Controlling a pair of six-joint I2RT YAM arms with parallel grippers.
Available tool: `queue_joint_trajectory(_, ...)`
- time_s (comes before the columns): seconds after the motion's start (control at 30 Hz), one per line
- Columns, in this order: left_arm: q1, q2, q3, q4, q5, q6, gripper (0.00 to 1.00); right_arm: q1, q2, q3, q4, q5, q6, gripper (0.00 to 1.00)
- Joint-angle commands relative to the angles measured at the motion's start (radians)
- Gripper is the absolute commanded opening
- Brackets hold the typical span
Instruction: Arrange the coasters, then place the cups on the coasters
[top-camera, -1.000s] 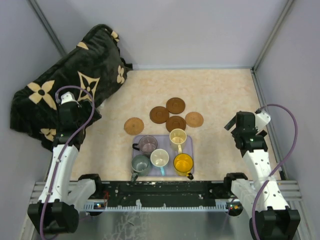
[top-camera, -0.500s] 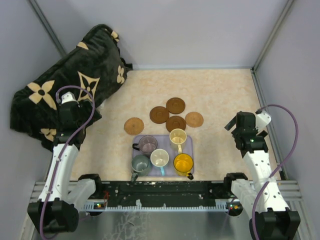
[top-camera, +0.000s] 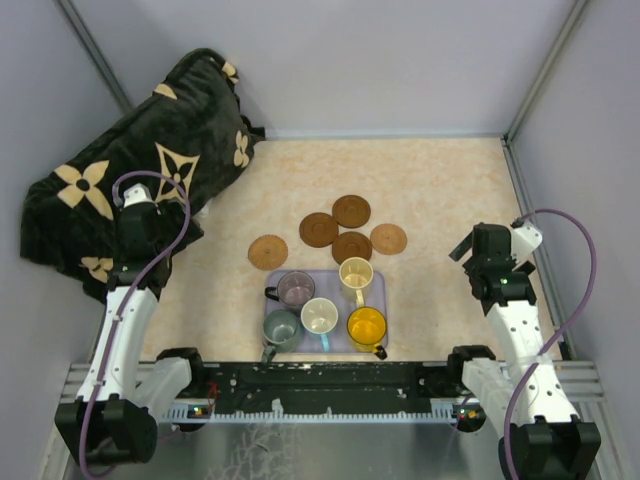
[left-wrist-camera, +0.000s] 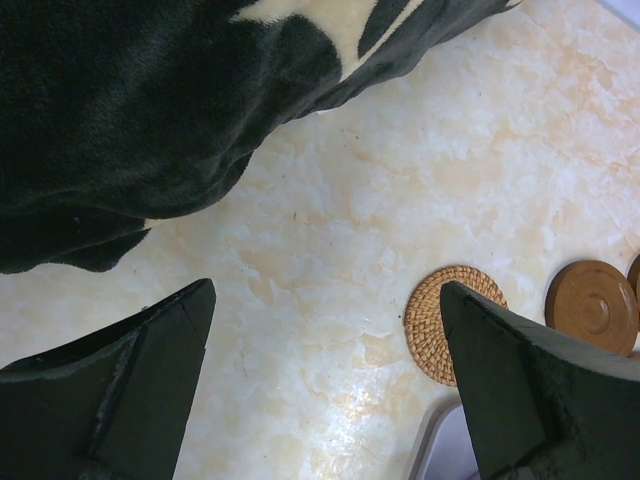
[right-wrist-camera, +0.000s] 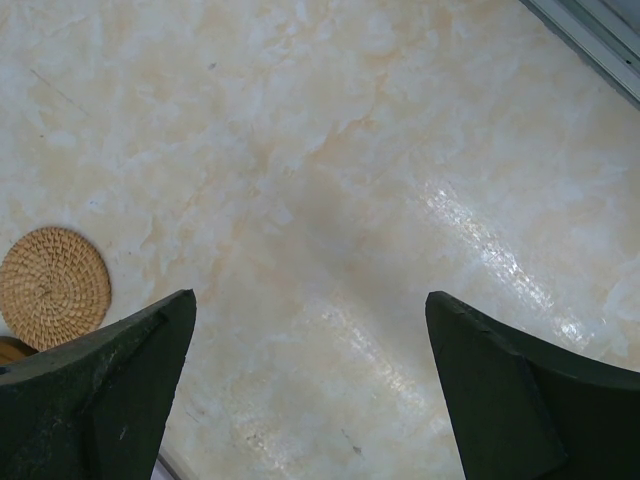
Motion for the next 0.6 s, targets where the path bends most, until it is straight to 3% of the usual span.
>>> queue_joint_trajectory(0.0,0.004,0.000,0.003,0.008,0.024,-0.002,0.99,-0.005,-0.017,0.022,0.012,0.017,-0.010,0.99)
queue_joint_trajectory(0.27,0.003,0.005,0.011,0.014,0.042,0.004,1.00,-0.005,-0.082,0.012,0.055,-0.042,-0.054,0.99)
queue_joint_trajectory(0.57,-0.017,0.031,-0.009,0.092,0.241,-0.029,0.99,-0.003,-0.102,0.009,0.224,-0.254,-0.125,0.99)
